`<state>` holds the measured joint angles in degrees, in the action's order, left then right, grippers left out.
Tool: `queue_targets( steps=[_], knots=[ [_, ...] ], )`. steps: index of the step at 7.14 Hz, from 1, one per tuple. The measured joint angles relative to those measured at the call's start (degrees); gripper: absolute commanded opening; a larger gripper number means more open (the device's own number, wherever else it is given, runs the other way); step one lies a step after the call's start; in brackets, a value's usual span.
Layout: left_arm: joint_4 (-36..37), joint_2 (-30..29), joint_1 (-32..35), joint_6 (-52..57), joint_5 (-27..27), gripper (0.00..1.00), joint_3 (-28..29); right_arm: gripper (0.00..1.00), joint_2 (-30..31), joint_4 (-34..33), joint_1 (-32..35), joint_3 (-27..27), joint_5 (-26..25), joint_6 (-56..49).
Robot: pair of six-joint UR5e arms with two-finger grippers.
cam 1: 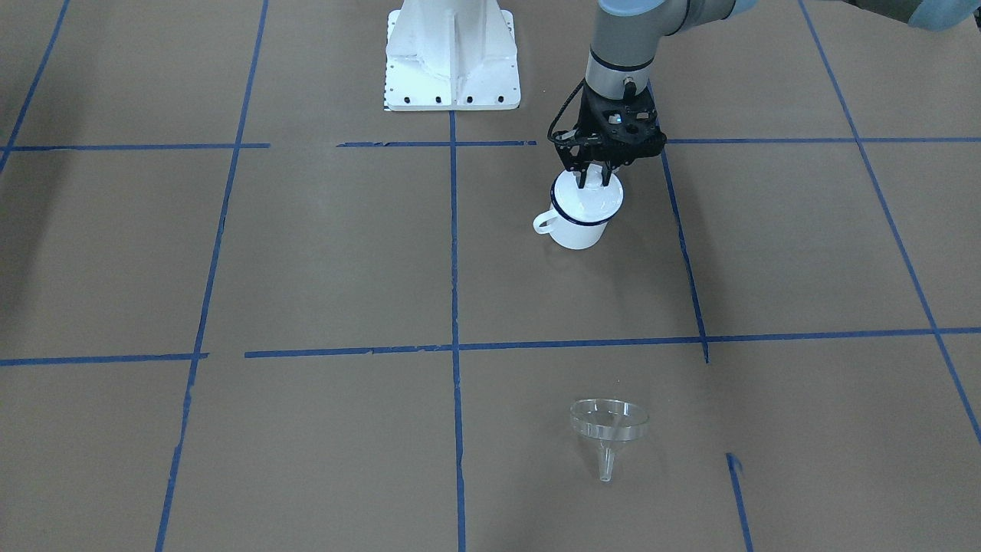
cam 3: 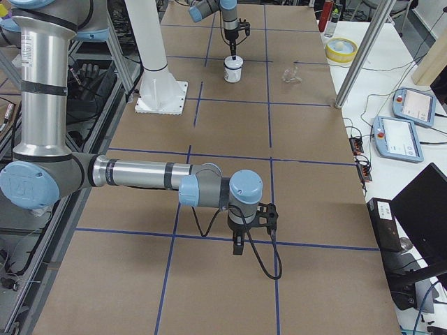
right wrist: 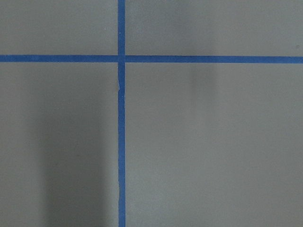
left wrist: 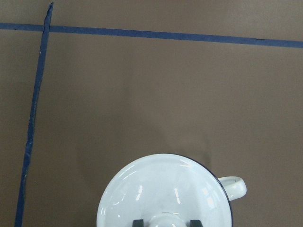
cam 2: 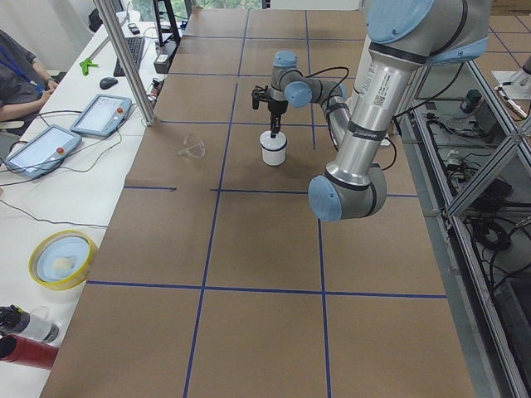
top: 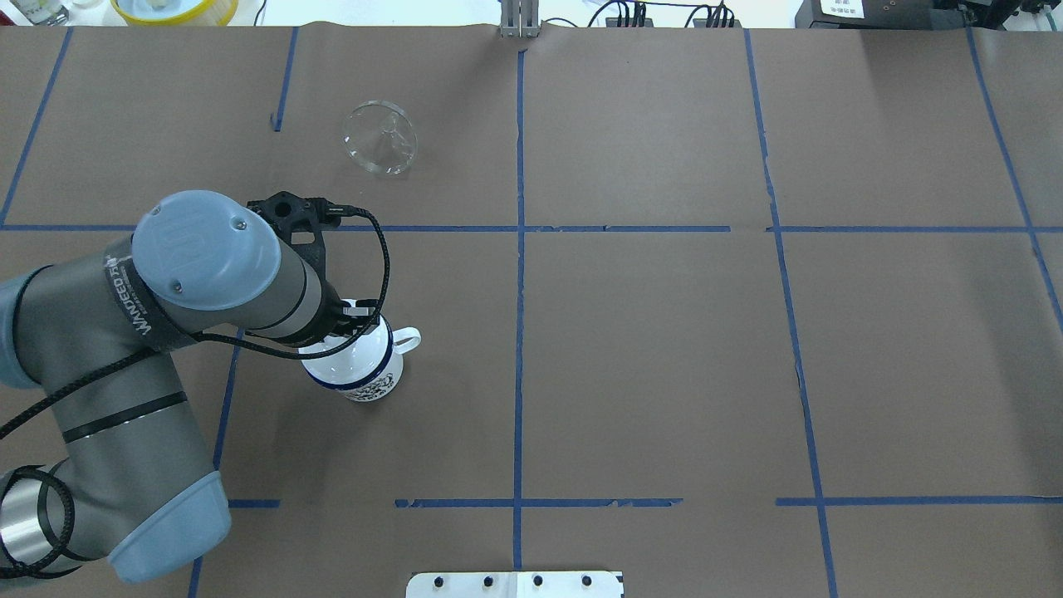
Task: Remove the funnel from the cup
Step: 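Lower the lid onto the mug opening and release it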
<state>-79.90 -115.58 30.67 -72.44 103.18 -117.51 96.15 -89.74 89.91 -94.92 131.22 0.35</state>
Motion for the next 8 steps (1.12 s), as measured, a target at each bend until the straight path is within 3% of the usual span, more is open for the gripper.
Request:
queue_targets(
  steps=[7, 8],
  knots=[
    [-0.1, 0.1, -0.2, -0.1, 0.1, 0.00, 0.2, 1.00, 0.0, 0.0, 0.0, 0.0, 0.0, 0.0],
    [-0.1, 0.1, -0.3, -0.1, 0.2, 0.06, 0.2, 1.00, 0.0, 0.0, 0.0, 0.1, 0.0, 0.0]
  ],
)
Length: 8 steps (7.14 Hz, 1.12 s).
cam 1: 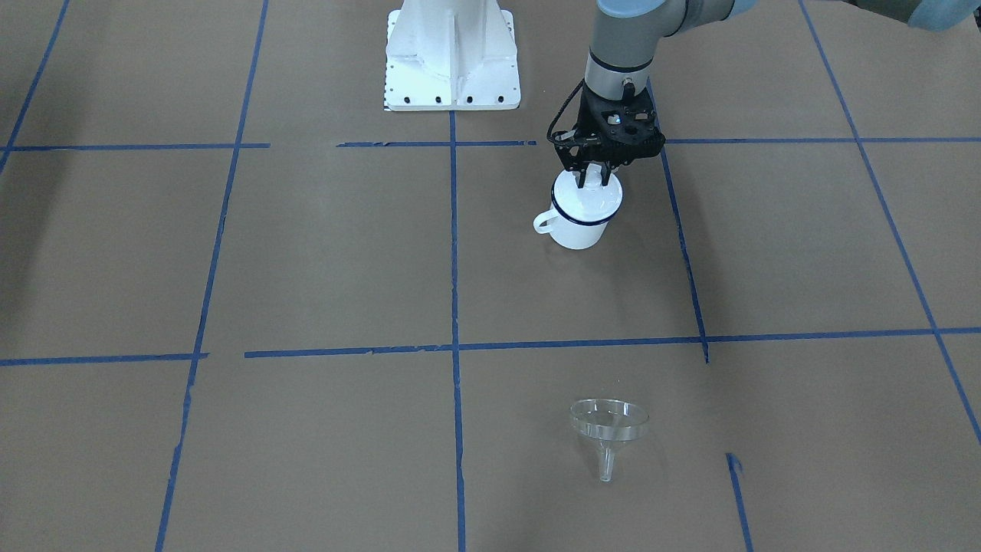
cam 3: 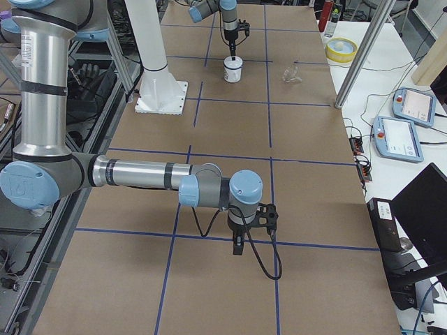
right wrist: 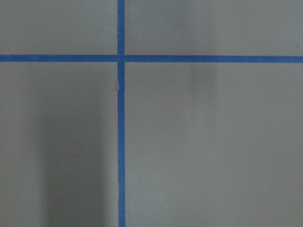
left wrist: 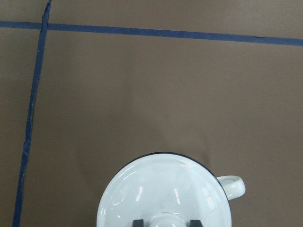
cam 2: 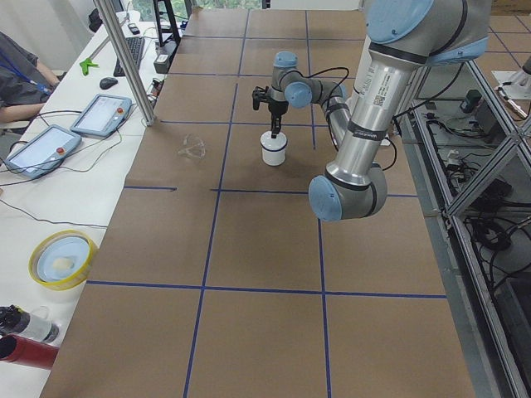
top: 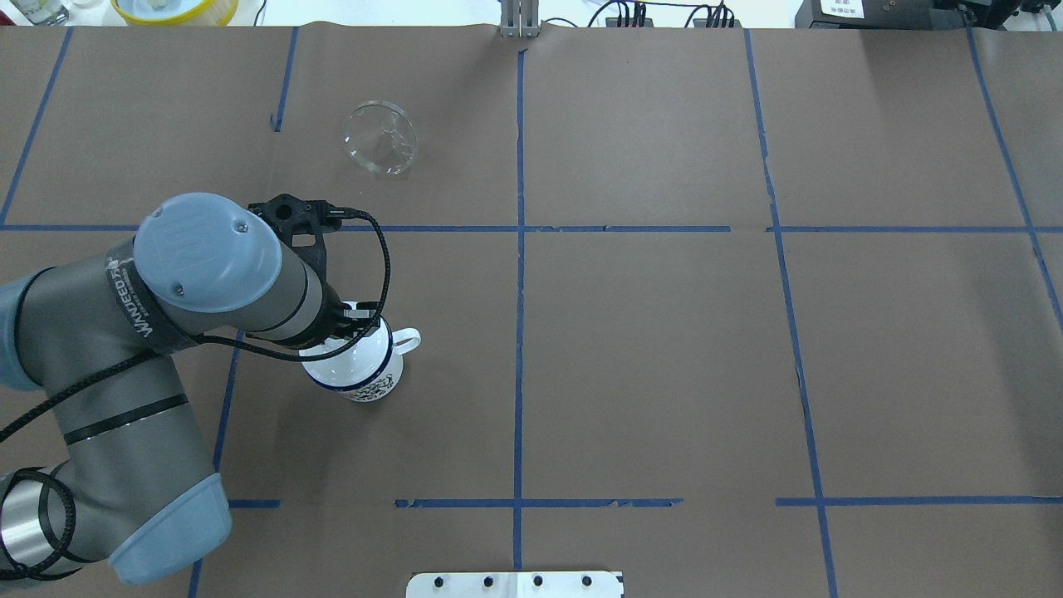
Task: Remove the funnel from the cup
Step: 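Lower the lid onto the mug opening and release it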
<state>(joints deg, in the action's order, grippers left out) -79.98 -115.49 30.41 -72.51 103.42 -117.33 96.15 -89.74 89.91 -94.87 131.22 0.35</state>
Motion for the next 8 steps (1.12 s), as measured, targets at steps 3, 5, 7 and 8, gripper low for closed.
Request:
queue_targets(
  steps=[3, 5, 7, 8],
  knots=[
    [0.0, 0.0, -0.1, 0.0, 0.1, 0.79, 0.0, 1.00, 0.0, 0.0, 0.0, -0.1, 0.0, 0.0],
    [0.0, 0.0, -0.1, 0.1, 0.1, 0.99, 0.3, 1.00, 0.0, 0.0, 0.0, -0.1, 0.0, 0.0],
    [0.0, 0.2, 0.0, 0.2, 0.2, 1.00, -0.1, 1.00, 0.0, 0.0, 0.0, -0.1, 0.0, 0.0],
    [-0.3, 0.4, 0.3, 1.0, 0.5, 1.00, -1.0, 1.00, 0.0, 0.0, 0.0, 0.0, 0.0, 0.0]
  ],
)
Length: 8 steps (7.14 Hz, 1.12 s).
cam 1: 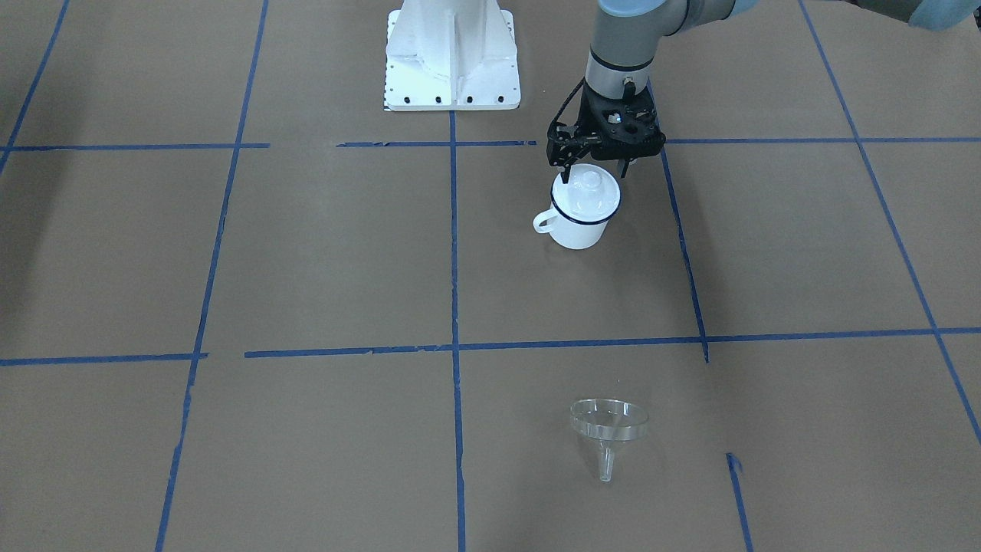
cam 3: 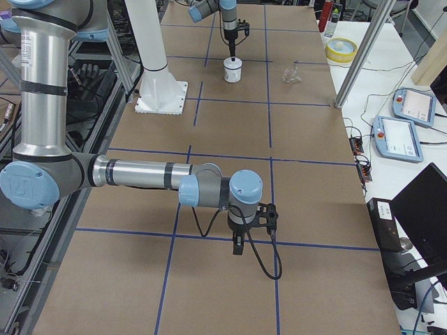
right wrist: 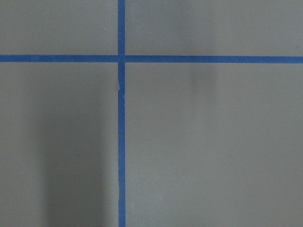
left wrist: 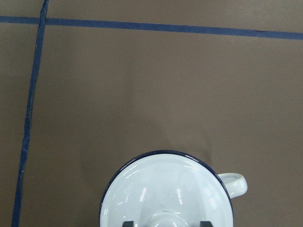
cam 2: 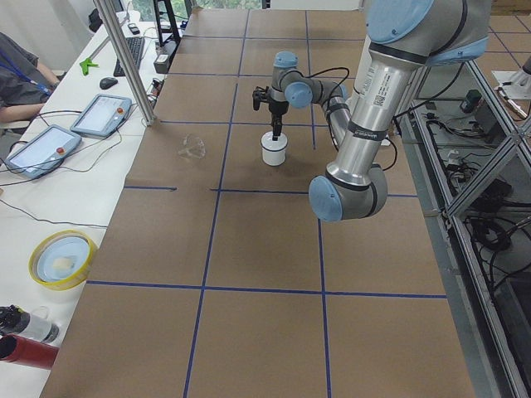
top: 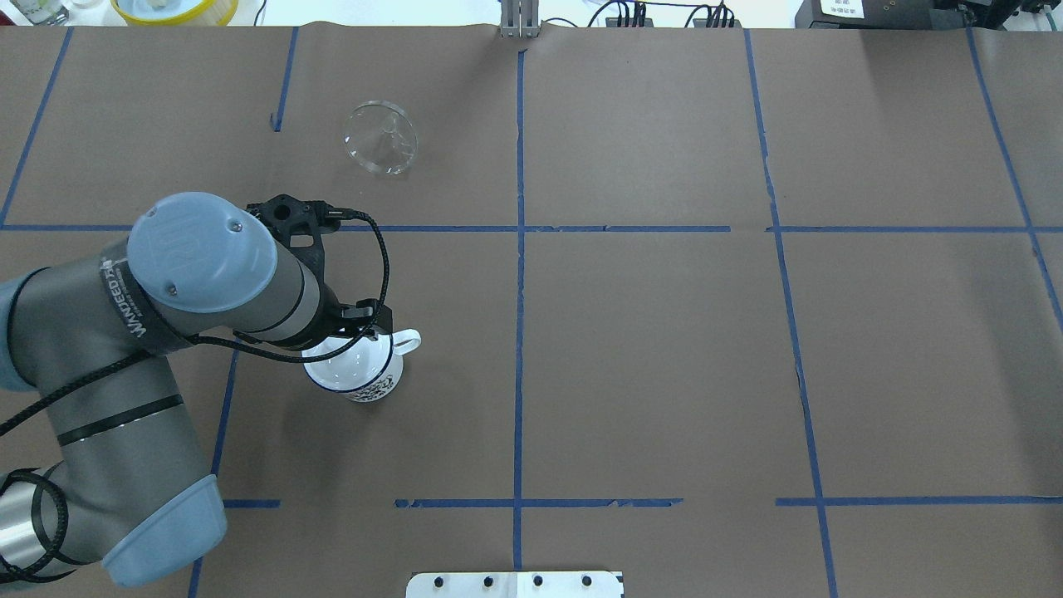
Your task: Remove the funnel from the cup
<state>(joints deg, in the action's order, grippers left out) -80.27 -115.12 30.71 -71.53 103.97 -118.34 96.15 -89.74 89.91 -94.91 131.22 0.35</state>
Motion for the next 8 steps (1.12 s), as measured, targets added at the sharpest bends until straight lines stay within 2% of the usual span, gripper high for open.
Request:
queue_targets(
  steps=[1, 2, 4, 6, 8],
  knots=[
    [-1.3, 0.9, 1.3, 2.5, 1.8, 1.00, -1.3, 1.00, 0.0, 0.0, 0.0, 0.0, 0.0, 0.0],
    [-3.8, 3.0, 5.1, 7.1, 5.9, 1.00, -2.3, 1.00, 0.0, 0.0, 0.0, 0.0, 0.0, 0.0],
    [-8.3, 10.1, 16.8, 21.3, 14.4, 1.00, -2.7, 1.00, 0.0, 0.0, 0.0, 0.1, 0.0, 0.0],
    [-9.3, 18.6, 29.2, 38.8, 20.7, 1.00, -1.4, 1.00, 0.0, 0.0, 0.0, 0.0, 0.0, 0.0],
    [-9.4, 25.4, 43.7, 58.3, 25.0, 1.00, 3.5, 1.00, 0.0, 0.0, 0.0, 0.0, 0.0, 0.0]
  ],
)
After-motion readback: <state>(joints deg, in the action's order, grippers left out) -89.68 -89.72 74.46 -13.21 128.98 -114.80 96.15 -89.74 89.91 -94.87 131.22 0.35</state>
